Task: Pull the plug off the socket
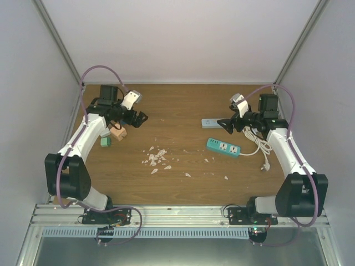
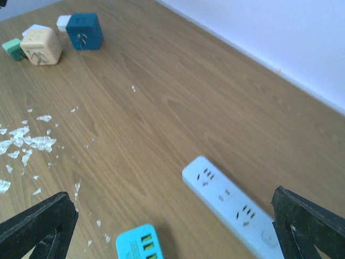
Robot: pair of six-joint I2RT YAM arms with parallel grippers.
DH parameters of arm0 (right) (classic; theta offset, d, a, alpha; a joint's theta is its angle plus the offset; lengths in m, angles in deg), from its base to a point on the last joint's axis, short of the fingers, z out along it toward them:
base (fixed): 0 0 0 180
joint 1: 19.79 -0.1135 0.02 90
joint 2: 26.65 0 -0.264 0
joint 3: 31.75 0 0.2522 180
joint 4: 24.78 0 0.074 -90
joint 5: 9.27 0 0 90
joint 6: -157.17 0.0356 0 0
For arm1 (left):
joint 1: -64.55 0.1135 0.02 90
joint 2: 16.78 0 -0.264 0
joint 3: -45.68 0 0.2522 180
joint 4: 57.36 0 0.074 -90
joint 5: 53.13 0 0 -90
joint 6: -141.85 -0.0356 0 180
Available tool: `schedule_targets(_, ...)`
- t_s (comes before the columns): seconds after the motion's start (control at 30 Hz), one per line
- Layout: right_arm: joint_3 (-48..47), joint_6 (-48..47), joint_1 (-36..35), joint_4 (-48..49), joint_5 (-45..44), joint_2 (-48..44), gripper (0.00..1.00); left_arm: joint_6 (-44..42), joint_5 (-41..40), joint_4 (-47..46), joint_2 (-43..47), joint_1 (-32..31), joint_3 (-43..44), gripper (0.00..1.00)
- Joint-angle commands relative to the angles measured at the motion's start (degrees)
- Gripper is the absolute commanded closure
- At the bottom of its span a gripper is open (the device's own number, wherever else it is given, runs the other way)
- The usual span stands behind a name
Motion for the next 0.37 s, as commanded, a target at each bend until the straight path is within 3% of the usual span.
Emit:
schedule_targets(0.0, 4.5, 2.3, 1.8, 2.6, -0.8, -2.9, 0.0, 4.6, -2.5, -6.4, 3.1, -0.2, -5.2, 0.01)
schedule_targets(0.33, 6.5, 1.3, 2.1, 3.1, -0.5, -3.3, 0.0, 6.3, -3.4, -7.5, 4.3, -0.2, -7.0, 0.01)
